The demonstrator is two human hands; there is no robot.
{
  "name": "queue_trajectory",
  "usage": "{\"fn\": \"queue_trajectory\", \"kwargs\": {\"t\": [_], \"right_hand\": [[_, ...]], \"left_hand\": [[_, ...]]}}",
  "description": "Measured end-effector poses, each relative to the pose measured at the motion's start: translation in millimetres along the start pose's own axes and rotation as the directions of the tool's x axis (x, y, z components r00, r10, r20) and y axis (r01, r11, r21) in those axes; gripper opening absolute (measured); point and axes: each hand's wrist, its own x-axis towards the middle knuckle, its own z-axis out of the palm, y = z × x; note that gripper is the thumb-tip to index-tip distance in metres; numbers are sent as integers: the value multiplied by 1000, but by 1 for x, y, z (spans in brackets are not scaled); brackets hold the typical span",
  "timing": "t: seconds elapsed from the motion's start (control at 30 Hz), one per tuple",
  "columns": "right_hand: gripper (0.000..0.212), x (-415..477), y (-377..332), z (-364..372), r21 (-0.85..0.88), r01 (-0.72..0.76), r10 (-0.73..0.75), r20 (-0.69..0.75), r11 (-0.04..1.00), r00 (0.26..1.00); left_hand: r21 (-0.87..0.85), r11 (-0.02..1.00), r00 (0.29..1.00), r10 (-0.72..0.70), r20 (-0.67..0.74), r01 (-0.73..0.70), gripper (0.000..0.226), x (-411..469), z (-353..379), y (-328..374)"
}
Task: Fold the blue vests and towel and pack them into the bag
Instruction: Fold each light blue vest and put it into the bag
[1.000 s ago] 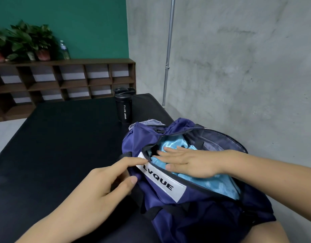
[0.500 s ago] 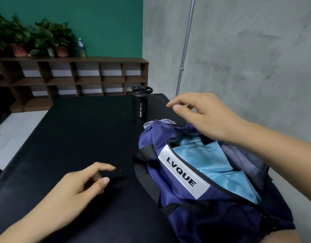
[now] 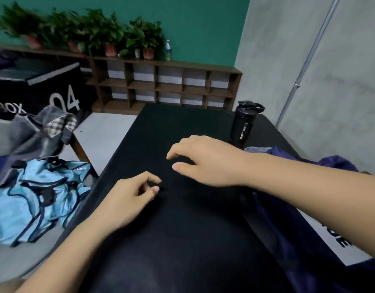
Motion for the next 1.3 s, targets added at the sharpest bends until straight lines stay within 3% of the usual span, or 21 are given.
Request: {"fn": "queue_trajectory", "kwargs": {"t": [0.17, 0.43, 0.57, 0.8, 0.93, 1.07, 1.3], "right_hand": [[34, 66, -31, 35, -4, 64, -63, 60, 998, 996], [25, 160, -80, 89, 48, 124, -129, 122, 991, 984], [29, 210, -104, 122, 47, 125, -130, 128, 991, 983], [25, 302, -145, 177, 11, 53, -54, 186, 999, 981], [34, 342, -165, 204, 43, 8, -16, 177, 999, 984], [41, 367, -183, 232, 59, -32, 23, 152, 998, 988], [22, 372, -187, 244, 156, -50, 29, 133, 986, 991]], "left_hand": [[81, 995, 989, -49, -142, 61, 10, 3, -40, -29], [-12, 974, 934, -219, -282, 225, 5, 0, -96, -72], [-80, 944, 874, -328, -360, 321, 7, -3, -120, -101], [-343, 847, 720, -528, -451, 406, 15, -15, -153, -133], [-396, 824, 650, -564, -509, 405, 16, -20, -166, -143], [-442, 805, 632, -587, -506, 395, 16, -22, -169, -150], [-431, 808, 628, -586, -513, 401, 16, -21, -171, -150]]}}
